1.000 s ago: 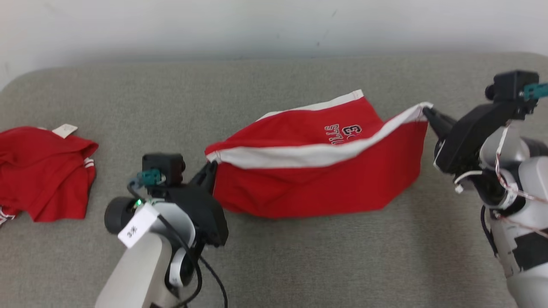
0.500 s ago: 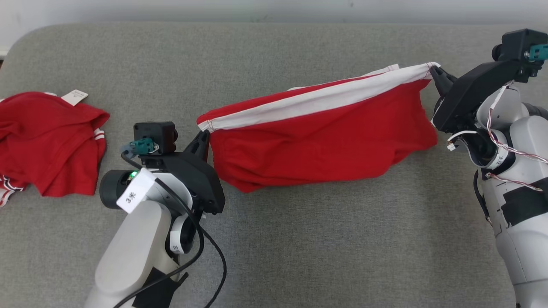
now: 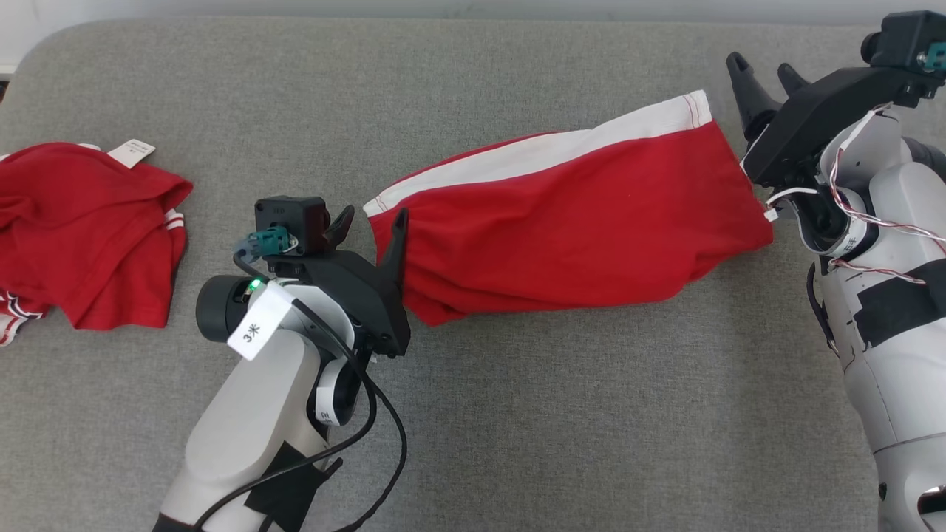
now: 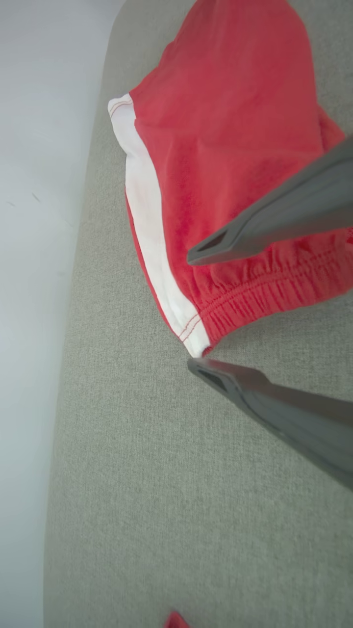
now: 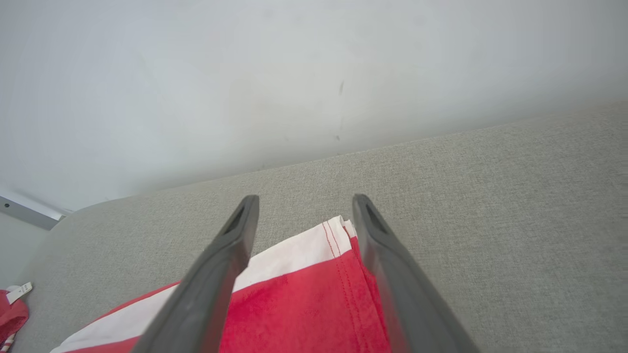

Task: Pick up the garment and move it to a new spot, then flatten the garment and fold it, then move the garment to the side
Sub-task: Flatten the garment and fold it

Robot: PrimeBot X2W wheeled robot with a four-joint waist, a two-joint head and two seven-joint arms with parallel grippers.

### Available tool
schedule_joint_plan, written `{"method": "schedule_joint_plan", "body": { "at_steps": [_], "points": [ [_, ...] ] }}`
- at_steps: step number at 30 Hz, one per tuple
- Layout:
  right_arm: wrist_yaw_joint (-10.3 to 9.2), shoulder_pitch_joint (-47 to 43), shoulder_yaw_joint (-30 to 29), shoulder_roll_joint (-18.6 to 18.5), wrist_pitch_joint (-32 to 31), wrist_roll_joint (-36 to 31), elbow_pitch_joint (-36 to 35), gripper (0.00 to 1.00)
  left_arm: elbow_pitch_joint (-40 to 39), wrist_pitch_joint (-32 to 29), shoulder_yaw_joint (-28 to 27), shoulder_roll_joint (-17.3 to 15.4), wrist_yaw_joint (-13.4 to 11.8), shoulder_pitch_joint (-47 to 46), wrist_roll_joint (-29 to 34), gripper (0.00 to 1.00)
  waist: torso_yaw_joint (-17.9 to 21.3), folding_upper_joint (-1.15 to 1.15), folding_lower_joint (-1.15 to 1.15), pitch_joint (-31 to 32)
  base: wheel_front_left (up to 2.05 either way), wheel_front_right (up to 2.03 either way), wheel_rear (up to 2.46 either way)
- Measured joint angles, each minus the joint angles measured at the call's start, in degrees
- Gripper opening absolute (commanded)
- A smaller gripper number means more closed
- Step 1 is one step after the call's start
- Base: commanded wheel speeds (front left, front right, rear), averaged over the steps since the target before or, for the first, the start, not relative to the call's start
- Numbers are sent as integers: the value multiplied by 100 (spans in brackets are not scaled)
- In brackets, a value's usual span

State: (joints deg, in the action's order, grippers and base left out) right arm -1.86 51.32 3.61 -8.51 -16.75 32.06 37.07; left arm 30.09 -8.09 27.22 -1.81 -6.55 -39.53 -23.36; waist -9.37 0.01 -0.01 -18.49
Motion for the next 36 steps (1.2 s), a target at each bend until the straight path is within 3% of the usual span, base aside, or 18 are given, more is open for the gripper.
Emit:
{"method": "schedule_joint_plan", "body": {
  "at_steps": [10, 16, 28, 36],
  "points": [
    [421, 93, -37, -151, 1013, -90, 355, 100, 335, 531, 69, -4, 19, -62, -22, 100, 5, 0, 0, 273, 0, 0, 0],
    [641, -160, 102, -312, 1438, -266, 463, 100, 453, 772, 296, -52, 391, 141, 46, 100, 25, -1, 1, 593, 0, 0, 0],
    [740, -1693, 221, -301, 1568, -283, 913, 100, 619, 861, 710, -272, 765, 1299, 66, 100, 151, -2, 2, 1425, 0, 0, 0],
    [704, -1808, 97, -265, 1519, -148, 961, 100, 611, 759, 843, -222, 764, 1311, 120, 100, 194, -2, 1, 1275, 0, 0, 0]
  ]
}}
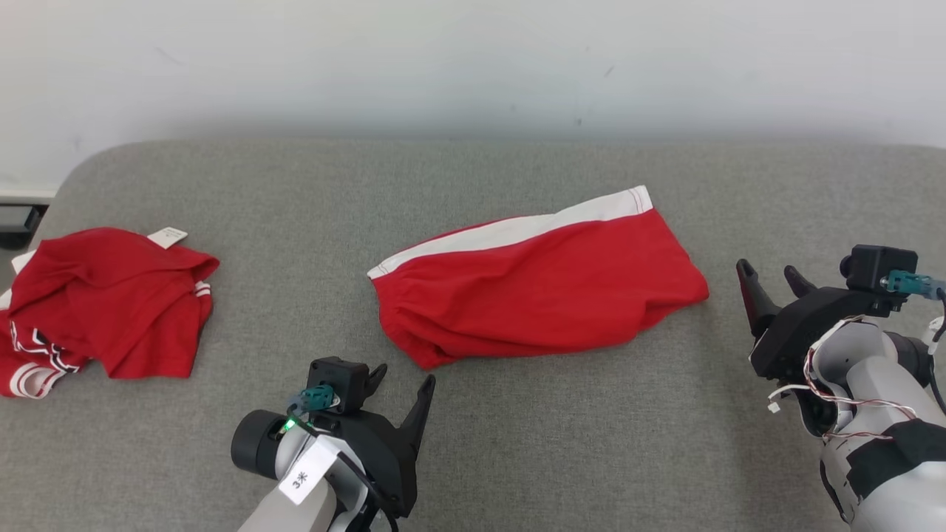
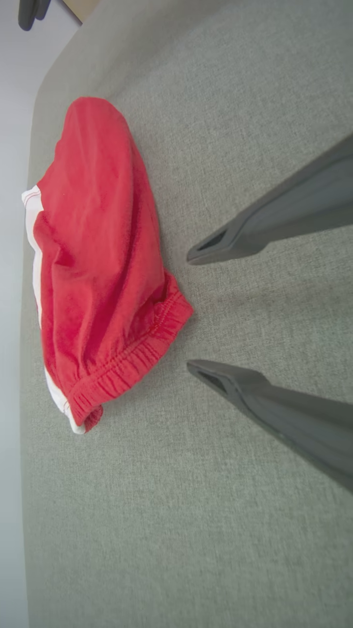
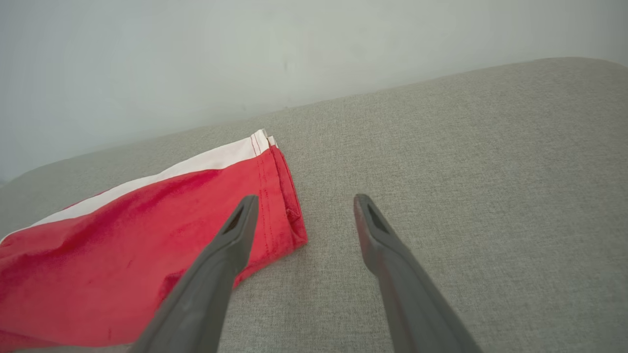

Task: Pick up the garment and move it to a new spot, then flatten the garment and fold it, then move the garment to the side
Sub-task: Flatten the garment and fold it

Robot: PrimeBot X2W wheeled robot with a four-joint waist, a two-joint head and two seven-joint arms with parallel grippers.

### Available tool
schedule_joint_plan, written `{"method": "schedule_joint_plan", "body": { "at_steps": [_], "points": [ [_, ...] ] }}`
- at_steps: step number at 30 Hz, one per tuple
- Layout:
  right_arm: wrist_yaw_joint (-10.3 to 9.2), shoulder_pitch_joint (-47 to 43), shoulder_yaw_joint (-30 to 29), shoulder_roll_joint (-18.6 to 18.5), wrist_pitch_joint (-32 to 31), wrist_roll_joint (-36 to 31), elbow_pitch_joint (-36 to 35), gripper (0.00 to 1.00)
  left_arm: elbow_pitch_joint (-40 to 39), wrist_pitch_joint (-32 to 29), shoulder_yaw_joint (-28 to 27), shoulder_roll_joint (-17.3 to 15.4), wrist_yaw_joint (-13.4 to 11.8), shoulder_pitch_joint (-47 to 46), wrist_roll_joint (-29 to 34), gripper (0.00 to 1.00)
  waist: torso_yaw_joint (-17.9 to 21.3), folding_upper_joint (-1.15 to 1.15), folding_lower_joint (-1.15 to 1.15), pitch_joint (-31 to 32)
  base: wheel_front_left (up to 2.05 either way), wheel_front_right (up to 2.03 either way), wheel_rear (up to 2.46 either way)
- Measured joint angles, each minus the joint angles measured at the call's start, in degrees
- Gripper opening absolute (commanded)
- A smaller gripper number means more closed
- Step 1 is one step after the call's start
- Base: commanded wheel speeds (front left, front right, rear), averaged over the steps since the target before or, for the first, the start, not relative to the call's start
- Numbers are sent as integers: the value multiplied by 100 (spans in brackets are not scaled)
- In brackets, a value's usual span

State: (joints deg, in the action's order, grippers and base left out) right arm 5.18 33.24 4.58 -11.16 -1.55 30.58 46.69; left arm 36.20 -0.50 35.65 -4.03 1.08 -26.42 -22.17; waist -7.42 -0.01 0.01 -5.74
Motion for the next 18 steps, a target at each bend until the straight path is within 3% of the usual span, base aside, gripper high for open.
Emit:
{"method": "schedule_joint_plan", "body": {
  "at_steps": [18],
  "points": [
    [-132, 669, 66, 60, -455, 49, 343, 100, 186, -157, 216, 80, 157, -571, 63, 100, -188, 1, -1, -767, 0, 0, 0]
  ]
}}
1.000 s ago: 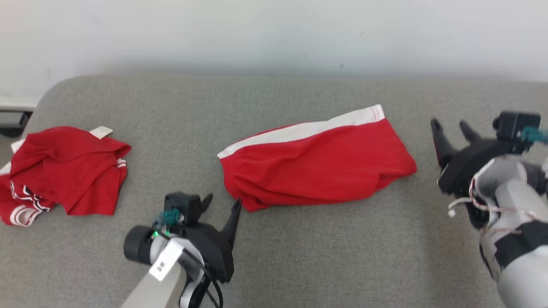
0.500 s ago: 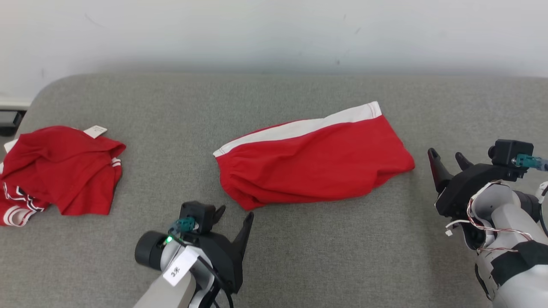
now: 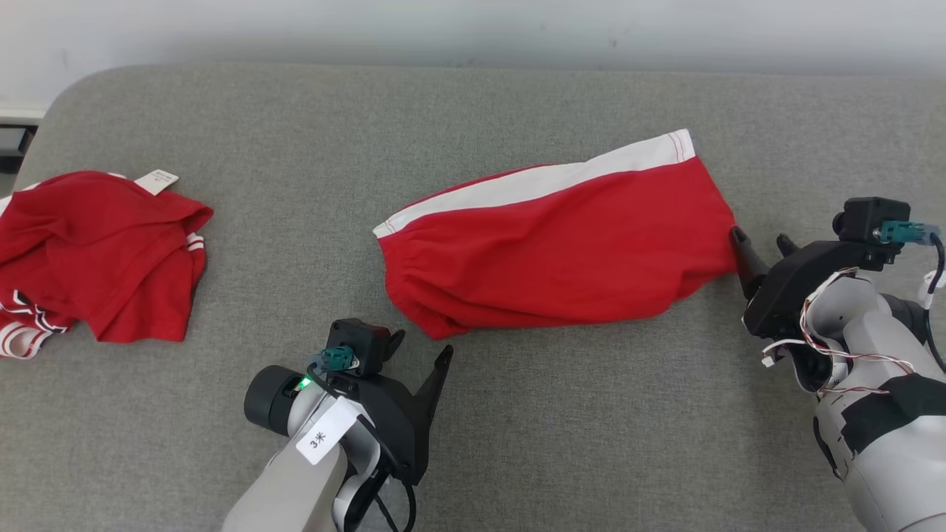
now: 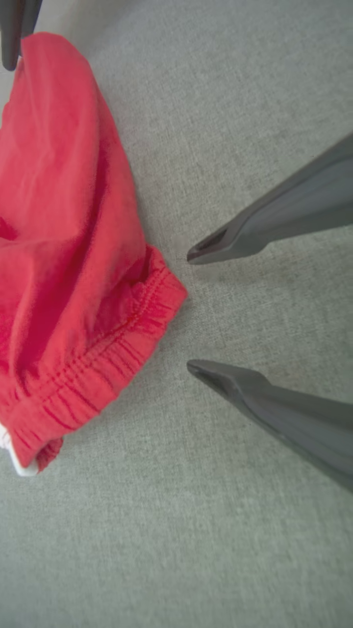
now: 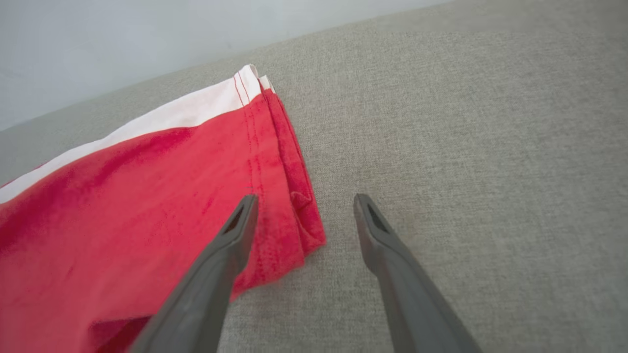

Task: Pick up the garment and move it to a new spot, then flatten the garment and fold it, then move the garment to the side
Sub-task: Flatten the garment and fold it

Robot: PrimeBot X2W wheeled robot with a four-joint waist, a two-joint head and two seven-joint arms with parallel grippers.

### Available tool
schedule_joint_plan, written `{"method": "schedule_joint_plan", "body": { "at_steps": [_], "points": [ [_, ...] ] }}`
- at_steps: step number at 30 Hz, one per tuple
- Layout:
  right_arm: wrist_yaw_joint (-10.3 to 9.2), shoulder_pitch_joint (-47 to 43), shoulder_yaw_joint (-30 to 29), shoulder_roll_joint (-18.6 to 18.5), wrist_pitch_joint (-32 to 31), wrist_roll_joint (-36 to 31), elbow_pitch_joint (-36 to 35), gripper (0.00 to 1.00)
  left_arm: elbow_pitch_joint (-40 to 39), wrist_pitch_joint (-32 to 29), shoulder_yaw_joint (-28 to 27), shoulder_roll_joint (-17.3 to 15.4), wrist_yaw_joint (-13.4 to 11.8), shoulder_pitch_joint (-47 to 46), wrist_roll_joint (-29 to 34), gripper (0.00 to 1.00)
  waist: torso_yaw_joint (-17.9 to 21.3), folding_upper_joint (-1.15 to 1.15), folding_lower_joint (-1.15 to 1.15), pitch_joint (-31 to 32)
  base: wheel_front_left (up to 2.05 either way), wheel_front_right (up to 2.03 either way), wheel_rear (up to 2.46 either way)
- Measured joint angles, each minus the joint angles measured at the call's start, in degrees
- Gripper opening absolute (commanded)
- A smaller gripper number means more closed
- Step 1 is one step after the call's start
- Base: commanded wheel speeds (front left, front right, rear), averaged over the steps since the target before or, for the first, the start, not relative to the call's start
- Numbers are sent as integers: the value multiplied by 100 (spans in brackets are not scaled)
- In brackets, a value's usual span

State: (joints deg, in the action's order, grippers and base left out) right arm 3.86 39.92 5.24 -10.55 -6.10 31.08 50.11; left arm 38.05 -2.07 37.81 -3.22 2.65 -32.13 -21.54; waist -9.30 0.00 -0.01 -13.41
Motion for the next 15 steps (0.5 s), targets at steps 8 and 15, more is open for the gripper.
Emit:
{"method": "schedule_joint_plan", "body": {
  "at_steps": [8, 15],
  "points": [
    [-40, 50, -11, 9, -156, 9, 211, 100, 67, -10, 44, 38, 89, -46, -16, 100, -56, 0, 0, -112, 0, 0, 0],
    [-140, 246, -4, 4, -410, 12, 379, 89, 155, 10, 86, 75, 97, -164, -25, 100, -109, 0, 0, -184, 0, 0, 0]
  ]
}}
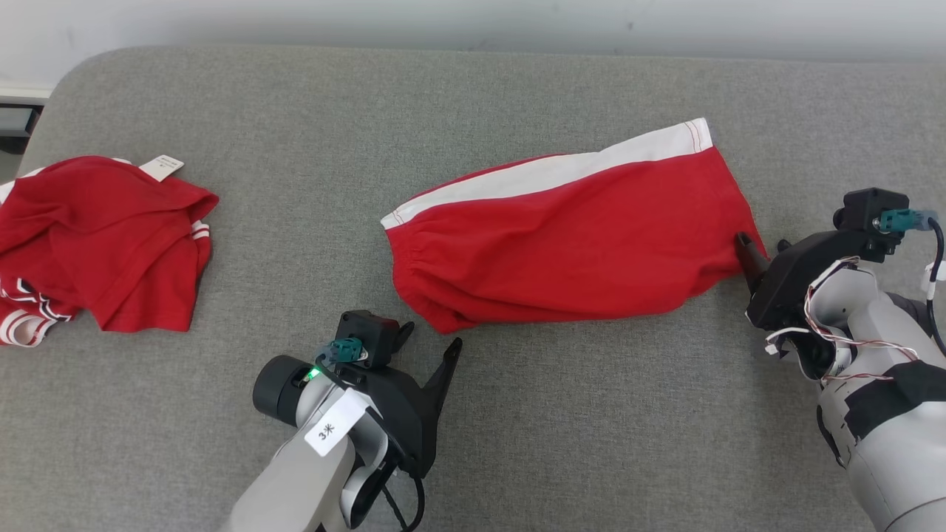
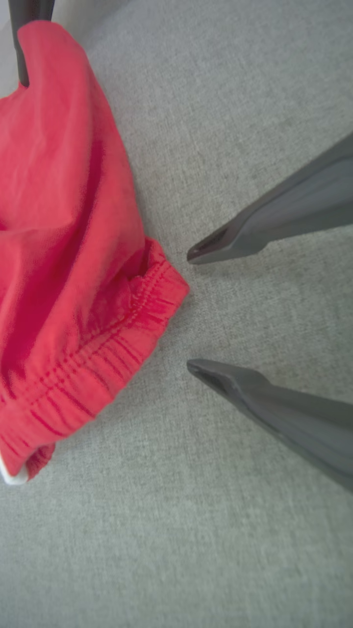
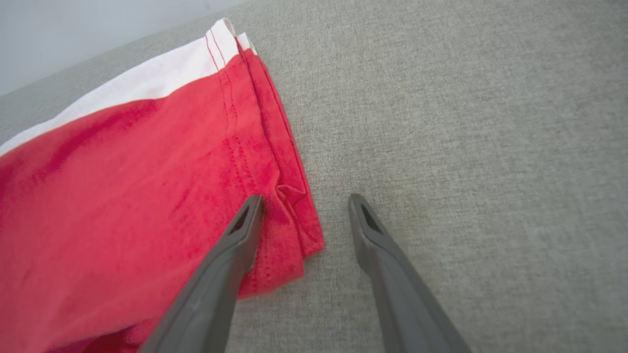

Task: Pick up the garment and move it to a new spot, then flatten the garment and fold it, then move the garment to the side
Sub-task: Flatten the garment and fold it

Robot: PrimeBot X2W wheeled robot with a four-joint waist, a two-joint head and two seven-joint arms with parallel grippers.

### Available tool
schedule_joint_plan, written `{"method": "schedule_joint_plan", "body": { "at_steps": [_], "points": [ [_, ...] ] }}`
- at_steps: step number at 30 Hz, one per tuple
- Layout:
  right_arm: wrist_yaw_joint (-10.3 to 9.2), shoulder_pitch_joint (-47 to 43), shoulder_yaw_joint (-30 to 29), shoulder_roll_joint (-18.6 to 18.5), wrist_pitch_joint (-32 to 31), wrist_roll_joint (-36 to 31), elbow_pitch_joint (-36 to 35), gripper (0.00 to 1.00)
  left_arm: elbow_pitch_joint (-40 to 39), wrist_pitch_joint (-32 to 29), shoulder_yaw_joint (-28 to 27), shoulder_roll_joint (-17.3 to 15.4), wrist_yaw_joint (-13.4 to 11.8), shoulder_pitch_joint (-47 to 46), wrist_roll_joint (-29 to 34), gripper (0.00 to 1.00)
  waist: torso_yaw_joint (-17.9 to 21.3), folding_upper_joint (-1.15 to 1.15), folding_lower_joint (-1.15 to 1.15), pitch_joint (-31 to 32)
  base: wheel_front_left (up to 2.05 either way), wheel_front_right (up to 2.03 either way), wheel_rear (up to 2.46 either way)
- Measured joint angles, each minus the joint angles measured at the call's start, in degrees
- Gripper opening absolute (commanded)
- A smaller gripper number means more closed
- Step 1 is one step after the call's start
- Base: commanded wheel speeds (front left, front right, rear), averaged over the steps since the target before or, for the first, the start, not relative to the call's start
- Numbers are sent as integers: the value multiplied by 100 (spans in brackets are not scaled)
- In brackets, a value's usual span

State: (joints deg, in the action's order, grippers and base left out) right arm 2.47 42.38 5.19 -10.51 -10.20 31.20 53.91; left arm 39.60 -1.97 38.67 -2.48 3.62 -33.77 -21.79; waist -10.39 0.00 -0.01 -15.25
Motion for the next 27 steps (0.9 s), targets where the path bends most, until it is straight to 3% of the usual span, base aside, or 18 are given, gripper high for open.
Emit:
{"method": "schedule_joint_plan", "body": {
  "at_steps": [4, 8, 9, 10, 12, 14, 27],
  "points": [
    [-47, 52, 70, -5, -147, -16, 62, 74, 44, 1, 47, 8, 12, -59, -21, 100, -6, 0, 0, 7, 0, 0, 0],
    [-104, 81, 166, -29, -269, -110, 124, 73, 76, 8, 76, 11, 46, -64, -43, 100, -4, 0, 0, 34, 0, 0, 0],
    [-127, 90, 191, -33, -299, -119, 135, 67, 87, 9, 79, 11, 46, -64, -45, 100, -3, 0, 0, 44, 0, 0, 0],
    [-138, 102, 212, -32, -321, -122, 151, 50, 114, 43, 80, 12, 47, -64, -53, 100, 0, 0, 0, 59, 0, 0, 0],
    [-145, 110, 253, -38, -402, -152, 174, 36, 159, 51, 87, 13, 48, -64, -60, 100, 10, 0, 0, 92, 0, 0, 0],
    [-147, 105, 297, -44, -458, -166, 193, 0, 169, 52, 98, 12, 49, -63, -69, 100, 22, 0, 1, 116, 0, 0, 0],
    [-196, 96, 332, -35, -586, -213, 205, 0, 223, 100, 258, 24, 145, -181, -136, 100, 59, 0, 0, 190, 0, 0, 0]
  ]
}}
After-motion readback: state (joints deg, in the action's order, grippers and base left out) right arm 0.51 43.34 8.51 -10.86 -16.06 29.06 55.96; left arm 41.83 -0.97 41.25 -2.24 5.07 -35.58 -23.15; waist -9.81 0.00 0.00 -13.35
